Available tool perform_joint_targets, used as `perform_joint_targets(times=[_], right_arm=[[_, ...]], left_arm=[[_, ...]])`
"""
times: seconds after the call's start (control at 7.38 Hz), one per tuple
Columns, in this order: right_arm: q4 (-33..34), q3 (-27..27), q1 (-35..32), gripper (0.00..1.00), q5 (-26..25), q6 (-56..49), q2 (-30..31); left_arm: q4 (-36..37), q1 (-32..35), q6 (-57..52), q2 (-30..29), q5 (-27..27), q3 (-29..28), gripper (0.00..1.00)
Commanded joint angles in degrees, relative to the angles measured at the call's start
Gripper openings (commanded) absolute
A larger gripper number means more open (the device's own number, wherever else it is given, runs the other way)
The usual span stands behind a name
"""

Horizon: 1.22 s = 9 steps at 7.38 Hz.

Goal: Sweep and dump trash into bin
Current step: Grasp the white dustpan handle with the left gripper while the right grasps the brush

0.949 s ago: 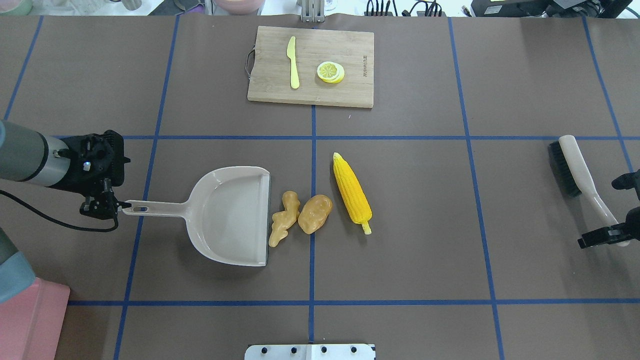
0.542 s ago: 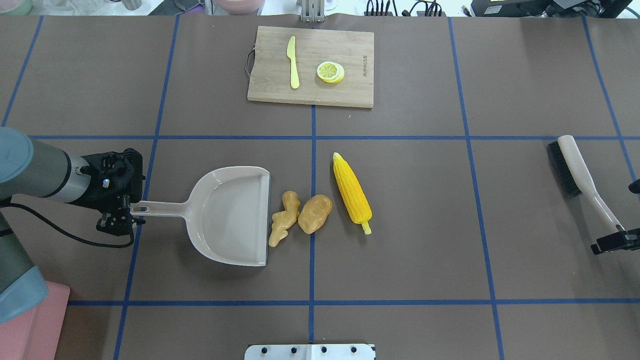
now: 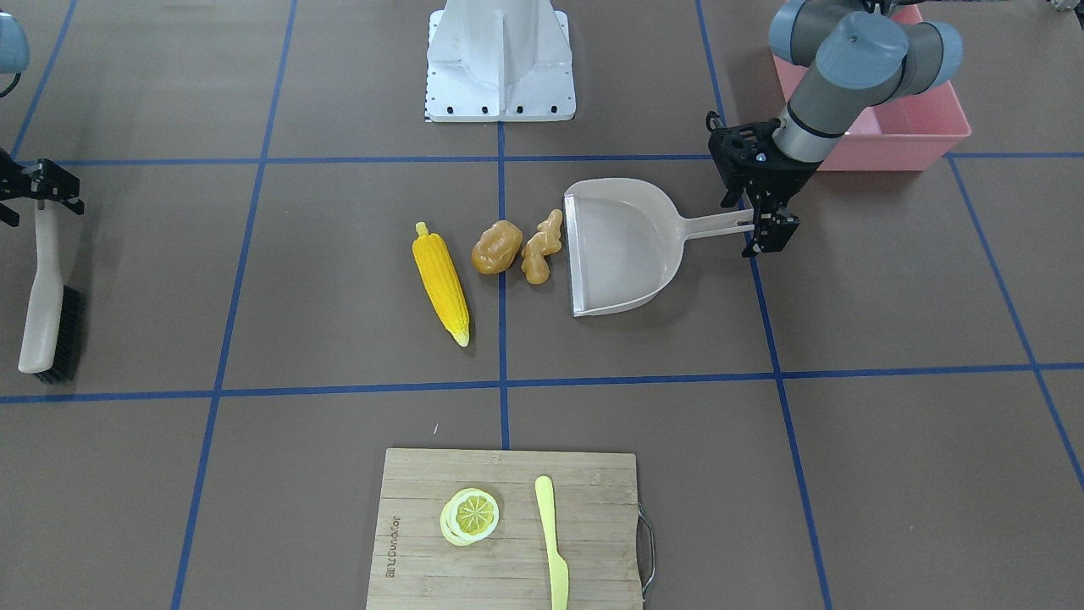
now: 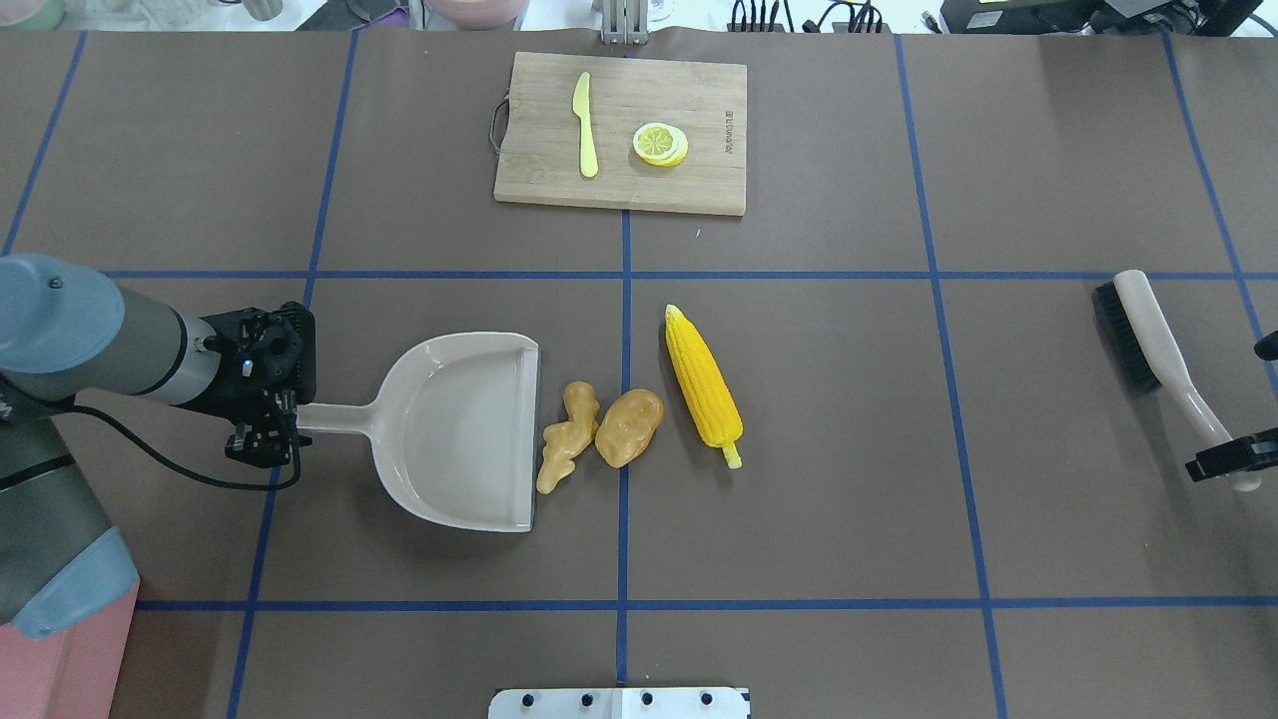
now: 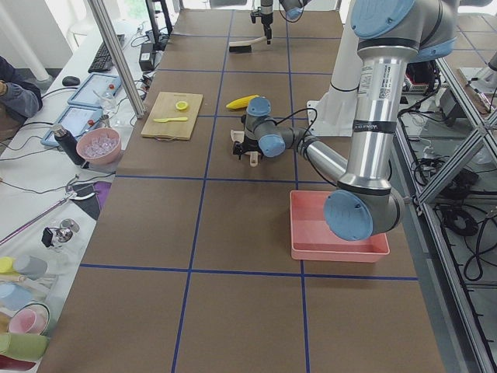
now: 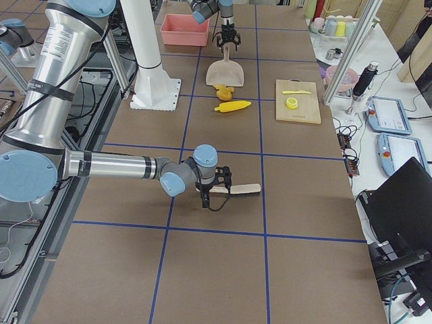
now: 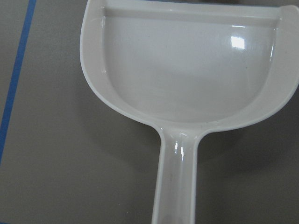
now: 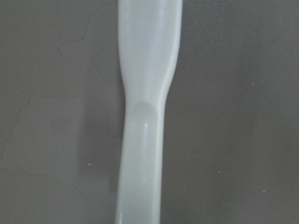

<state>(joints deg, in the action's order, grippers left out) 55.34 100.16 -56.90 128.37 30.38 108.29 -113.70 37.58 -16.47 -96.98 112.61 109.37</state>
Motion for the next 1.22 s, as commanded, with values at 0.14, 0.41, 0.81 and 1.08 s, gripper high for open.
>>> perform_joint_targets(times=[0.14, 0.41, 0.81, 1.08], right_arm=[[5.1, 0.2, -2.6, 1.00, -0.1, -4.2, -2.6], [6.3, 0.1, -2.1, 1.00, -0.4, -3.6, -4.7], [6.9, -0.1, -0.3, 1.00, -1.5, -3.5, -4.8], [7.2, 0.2, 0.9, 0.81, -0.9, -2.1, -4.8]], left_arm=[[-1.0, -0.2, 0.3, -1.1, 0.0, -0.6, 0.98], [-1.1, -0.4, 0.6, -1.4, 0.1, -0.5, 0.98], [-5.1, -0.4, 1.9, -0.4, 0.5, -0.8, 0.98], [-5.6, -0.4, 1.9, 1.0, 1.4, -0.4, 0.98]])
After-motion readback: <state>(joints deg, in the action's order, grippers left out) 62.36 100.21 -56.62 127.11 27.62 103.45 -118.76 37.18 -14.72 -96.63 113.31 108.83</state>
